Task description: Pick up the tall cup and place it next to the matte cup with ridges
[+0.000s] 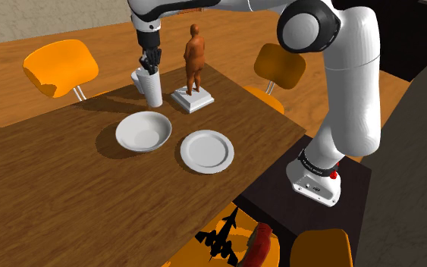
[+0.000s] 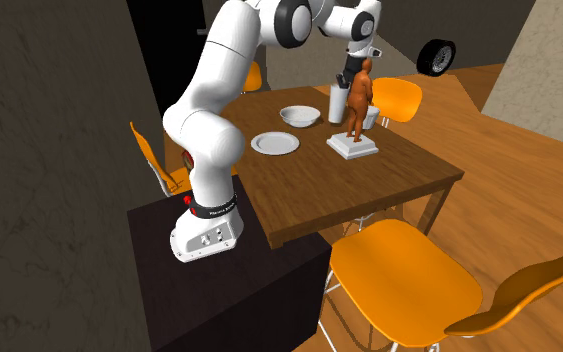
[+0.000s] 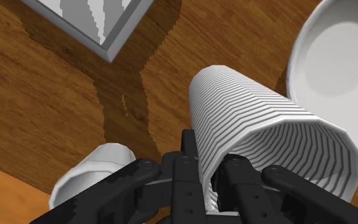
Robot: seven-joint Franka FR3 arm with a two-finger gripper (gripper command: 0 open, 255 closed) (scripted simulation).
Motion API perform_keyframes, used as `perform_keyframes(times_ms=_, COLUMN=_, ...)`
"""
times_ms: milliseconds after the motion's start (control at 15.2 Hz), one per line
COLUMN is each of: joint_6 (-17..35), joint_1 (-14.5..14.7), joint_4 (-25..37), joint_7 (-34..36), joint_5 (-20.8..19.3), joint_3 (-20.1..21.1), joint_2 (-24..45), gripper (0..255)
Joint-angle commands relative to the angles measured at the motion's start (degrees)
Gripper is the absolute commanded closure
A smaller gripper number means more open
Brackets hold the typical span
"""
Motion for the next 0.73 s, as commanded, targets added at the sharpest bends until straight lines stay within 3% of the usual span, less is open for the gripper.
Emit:
perform_keyframes(times_ms=0, joint_6=1.51, joint_1=0.00, joint_4=-1.35, joint_7=-0.15, joint_5=0.04, joint_3=0.00, joint_2=0.14, gripper=255)
perform_keyframes(times_ms=660, joint_6=3.99, joint_1=0.03, joint_4=-3.32, joint_7=-0.37, joint_5=0.12, joint_3=0.02, joint_2=0.65, gripper=255)
